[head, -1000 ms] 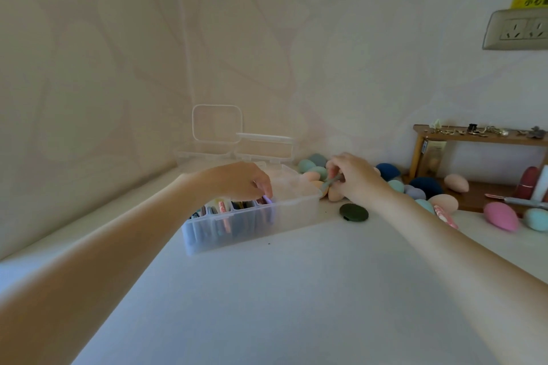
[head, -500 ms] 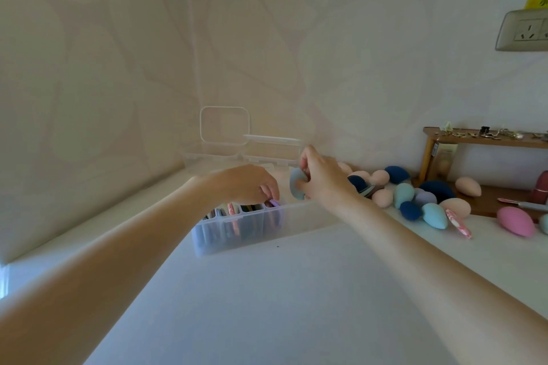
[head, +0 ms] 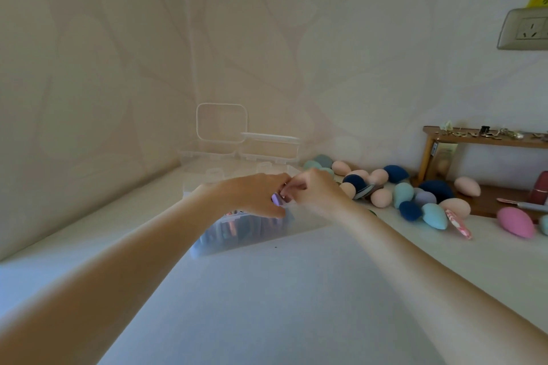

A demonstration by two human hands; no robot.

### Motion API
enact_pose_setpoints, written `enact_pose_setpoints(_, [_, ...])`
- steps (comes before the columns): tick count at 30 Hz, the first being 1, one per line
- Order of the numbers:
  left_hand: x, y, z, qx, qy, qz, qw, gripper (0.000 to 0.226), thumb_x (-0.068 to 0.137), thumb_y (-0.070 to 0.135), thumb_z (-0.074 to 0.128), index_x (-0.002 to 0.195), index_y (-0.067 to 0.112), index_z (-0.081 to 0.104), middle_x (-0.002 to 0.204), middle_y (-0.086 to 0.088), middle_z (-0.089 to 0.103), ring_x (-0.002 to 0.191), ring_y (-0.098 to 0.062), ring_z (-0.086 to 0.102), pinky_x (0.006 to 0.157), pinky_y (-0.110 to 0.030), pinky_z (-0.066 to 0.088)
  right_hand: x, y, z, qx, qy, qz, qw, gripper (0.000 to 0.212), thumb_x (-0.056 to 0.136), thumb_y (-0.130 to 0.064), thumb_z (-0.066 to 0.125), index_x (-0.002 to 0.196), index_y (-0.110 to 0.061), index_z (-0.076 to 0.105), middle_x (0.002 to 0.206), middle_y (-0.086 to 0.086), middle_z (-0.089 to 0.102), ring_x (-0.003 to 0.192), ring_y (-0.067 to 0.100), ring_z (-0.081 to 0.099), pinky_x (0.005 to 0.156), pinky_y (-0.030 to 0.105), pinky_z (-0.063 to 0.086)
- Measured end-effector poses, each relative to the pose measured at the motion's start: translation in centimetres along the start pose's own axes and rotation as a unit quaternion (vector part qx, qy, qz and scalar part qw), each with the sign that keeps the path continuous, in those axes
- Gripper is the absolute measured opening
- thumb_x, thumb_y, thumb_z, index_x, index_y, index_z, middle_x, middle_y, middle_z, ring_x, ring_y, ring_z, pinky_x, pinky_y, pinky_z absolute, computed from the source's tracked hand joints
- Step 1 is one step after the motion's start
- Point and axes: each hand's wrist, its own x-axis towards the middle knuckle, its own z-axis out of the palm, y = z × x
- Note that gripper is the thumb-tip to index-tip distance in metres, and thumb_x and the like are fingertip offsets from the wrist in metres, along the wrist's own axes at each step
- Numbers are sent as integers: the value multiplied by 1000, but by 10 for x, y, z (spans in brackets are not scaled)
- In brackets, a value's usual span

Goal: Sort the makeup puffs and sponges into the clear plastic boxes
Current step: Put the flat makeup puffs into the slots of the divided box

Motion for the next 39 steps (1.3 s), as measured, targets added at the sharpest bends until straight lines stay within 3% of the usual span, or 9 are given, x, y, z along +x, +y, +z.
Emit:
enact_pose_setpoints(5, [3,0,-1,50,-15,23,998,44,84,23,61,126,25,51,127,7,55,101,-11,53,95,-26,44,-2,28,-31,-32,219,76,972,23,91,-13,47,85,-8,69,83,5,69,78,21,60,67,31,47])
enact_pose_setpoints(7, [4,-1,-1,67,-14,22,997,42,83,25,62,124,25,53,125,6,55,100,-10,51,97,-29,45,-6,49,-36,-121,182,123,968,20,94,-13,44,95,-9,63,93,8,62,91,27,59,75,36,48])
enact_pose_setpoints(10, [6,-1,-1,81,-16,20,996,43,82,28,63,124,26,53,125,6,55,107,-13,53,100,-32,45,-17,77,-27,-225,4,196,954,29,97,-15,38,122,-12,52,119,10,53,108,26,53,89,33,46])
enact_pose_setpoints(12, [6,-2,-1,85,-18,18,996,43,82,29,62,124,27,53,125,6,54,109,-15,53,99,-35,46,-21,83,-20,-261,-46,204,942,33,99,-19,37,130,-14,47,126,9,51,109,22,52,90,31,47])
enact_pose_setpoints(16, [6,-3,-1,91,-22,12,995,44,82,32,60,125,30,51,126,8,52,113,-15,52,100,-36,45,-18,77,-27,-233,34,172,957,35,93,-7,44,128,-12,46,131,12,43,110,27,49,89,32,44])
enact_pose_setpoints(23, [7,-1,3,79,-28,2,996,45,83,31,59,127,30,49,125,9,52,109,-13,53,96,-29,44,-5,30,-43,-27,258,43,965,27,85,-4,60,109,-7,48,103,8,56,88,16,48,72,27,41])
enact_pose_setpoints(27, [1,-3,4,38,-14,9,999,44,83,27,59,126,30,49,123,10,55,106,-11,53,90,-22,41,-3,3,-22,-31,213,-26,976,19,85,-4,60,100,-7,48,93,5,54,84,20,52,72,33,47])
enact_pose_setpoints(33, [-5,-5,5,32,9,15,999,39,80,25,62,119,26,54,116,5,60,104,-17,56,92,-29,47,1,-1,6,-72,162,-36,983,17,86,-9,58,87,-14,42,71,-5,45,70,17,45,49,24,26])
enact_pose_setpoints(39, [-7,-3,3,23,19,20,999,38,82,22,60,120,22,56,120,2,58,107,-18,55,92,-28,45,1,0,15,-131,134,-33,982,12,88,-11,54,97,-8,62,94,8,65,104,29,50,77,37,43])
